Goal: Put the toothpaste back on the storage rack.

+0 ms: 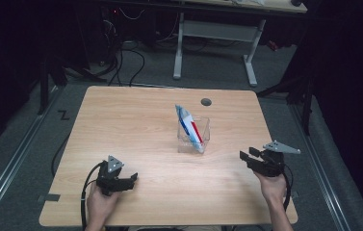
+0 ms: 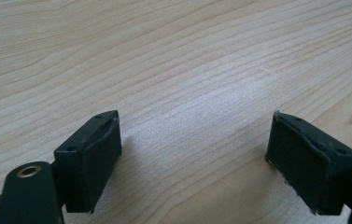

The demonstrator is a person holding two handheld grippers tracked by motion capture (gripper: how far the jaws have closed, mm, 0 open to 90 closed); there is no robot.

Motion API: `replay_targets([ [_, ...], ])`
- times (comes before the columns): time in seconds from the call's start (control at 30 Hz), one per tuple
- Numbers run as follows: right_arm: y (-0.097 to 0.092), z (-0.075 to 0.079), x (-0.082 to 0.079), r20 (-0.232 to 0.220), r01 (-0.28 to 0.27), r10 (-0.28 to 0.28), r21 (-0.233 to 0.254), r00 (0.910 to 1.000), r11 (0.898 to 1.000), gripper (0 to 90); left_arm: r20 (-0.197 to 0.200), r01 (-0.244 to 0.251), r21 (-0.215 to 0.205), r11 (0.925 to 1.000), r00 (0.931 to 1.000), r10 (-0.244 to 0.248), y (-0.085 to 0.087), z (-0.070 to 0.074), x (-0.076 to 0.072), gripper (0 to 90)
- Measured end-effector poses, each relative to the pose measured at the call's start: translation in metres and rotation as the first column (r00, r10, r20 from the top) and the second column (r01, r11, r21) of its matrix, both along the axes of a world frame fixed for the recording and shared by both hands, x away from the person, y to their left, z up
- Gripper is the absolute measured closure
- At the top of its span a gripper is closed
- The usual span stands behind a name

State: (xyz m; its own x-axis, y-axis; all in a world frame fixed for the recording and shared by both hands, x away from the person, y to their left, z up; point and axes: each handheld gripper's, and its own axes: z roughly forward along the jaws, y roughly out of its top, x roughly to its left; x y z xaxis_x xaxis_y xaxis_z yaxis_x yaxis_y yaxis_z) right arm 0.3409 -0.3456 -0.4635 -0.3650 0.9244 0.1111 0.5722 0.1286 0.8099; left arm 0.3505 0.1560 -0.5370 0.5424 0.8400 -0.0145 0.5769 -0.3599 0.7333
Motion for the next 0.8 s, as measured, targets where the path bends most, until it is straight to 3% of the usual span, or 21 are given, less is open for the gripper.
replay_targets([
  [0.8,-0.001,-0.029,-0.003,-0.059,0.024,-0.024,-0.001,0.9979,1.0,50.9,0.0,-0.001,-0.001,1.0,1.0,0.001,0.0,0.0,0.0,17.9],
])
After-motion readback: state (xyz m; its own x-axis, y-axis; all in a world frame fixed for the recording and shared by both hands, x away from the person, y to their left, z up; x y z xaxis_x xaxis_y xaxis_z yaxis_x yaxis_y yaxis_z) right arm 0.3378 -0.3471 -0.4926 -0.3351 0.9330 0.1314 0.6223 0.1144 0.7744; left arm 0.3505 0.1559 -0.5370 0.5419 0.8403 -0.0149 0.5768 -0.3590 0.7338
